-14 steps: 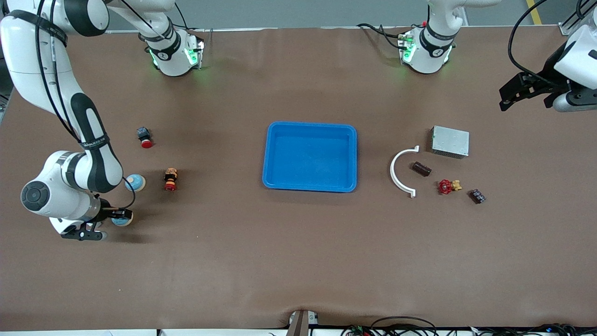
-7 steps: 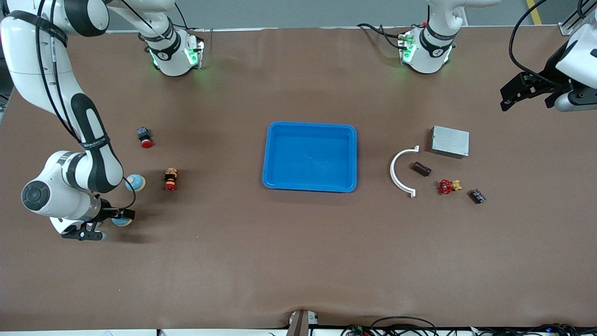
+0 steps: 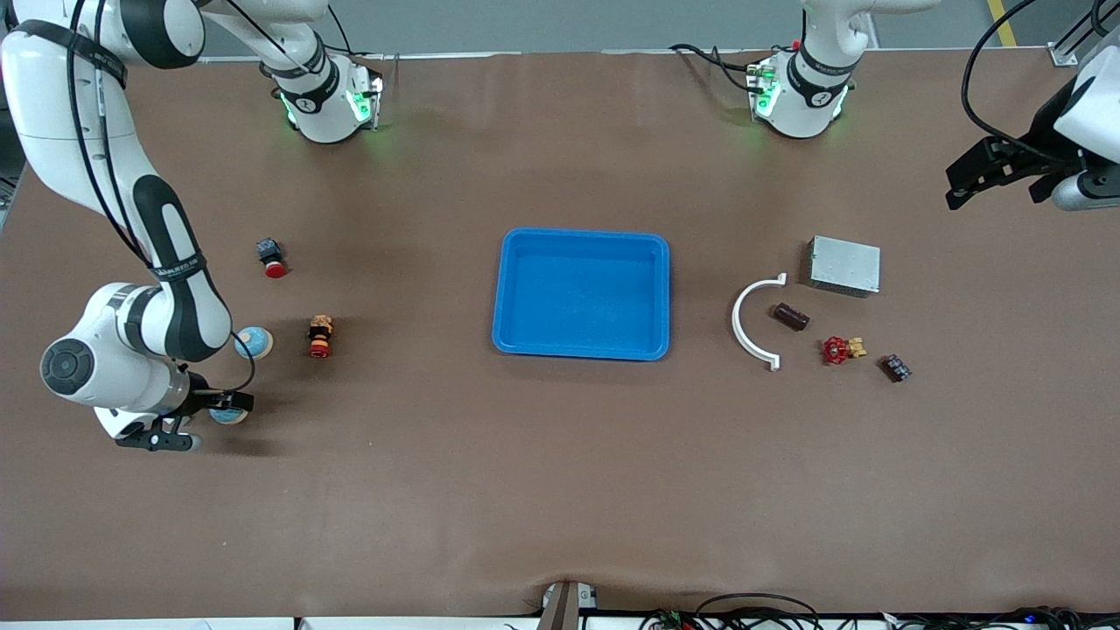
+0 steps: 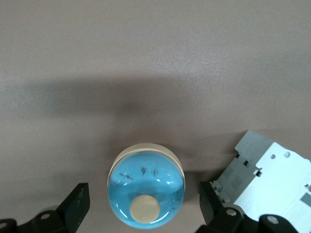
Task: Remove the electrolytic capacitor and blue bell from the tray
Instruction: 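Lower the bell beside the white module and open the right gripper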
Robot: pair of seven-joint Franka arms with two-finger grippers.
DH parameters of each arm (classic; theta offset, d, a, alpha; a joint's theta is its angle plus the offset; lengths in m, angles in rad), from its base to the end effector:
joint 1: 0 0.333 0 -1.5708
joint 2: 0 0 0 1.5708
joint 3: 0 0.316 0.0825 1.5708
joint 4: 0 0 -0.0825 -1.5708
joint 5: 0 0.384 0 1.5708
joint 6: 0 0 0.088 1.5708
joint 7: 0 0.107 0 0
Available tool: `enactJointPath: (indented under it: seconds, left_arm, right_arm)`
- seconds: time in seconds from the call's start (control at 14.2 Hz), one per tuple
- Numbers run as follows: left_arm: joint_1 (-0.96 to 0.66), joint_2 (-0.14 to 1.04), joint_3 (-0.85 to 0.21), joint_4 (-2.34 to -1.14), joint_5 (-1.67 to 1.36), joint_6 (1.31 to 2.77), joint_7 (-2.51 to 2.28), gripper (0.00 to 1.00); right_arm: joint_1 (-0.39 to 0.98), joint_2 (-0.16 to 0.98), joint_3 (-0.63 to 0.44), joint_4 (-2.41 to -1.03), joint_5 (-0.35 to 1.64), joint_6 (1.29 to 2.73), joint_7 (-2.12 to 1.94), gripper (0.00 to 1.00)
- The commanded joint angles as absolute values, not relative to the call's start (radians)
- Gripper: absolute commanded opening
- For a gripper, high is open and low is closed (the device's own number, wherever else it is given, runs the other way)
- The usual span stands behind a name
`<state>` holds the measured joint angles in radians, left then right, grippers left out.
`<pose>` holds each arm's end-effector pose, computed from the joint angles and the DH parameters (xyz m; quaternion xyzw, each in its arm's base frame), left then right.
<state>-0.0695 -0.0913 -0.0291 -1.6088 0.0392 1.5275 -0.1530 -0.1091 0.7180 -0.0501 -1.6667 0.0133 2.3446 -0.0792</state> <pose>0.5193 -0.0478 0.6520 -0.9994 -0.0282 -0.0076 0.0201 0.6694 -0.1038 0.1843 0.9990 -0.0389 -0.0209 0.0095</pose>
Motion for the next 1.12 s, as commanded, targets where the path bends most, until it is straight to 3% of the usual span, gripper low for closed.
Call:
enactJointPath:
  seconds: [0.0,0.7,1.05]
  left_arm:
    - [-0.064,-0.094,-0.026,-1.608,0.02,1.531,-0.127,1.0]
    - [-0.066,-0.092,-0.026,-1.609,0.018,1.545,-0.127,1.0]
    - [-0.064,-0.095,-0.028,-1.608,0.018,1.543,-0.127,1.0]
  right_arm:
    - [-0.124,0.698,-0.032,-1.663,0.014,2.338,-0.09,1.0]
    - [-0.115,0.539,-0.028,-1.629,0.008,2.073,-0.072,1.0]
    - [-0.097,0.486,-0.023,-1.533,0.015,1.881,-0.06,1.0]
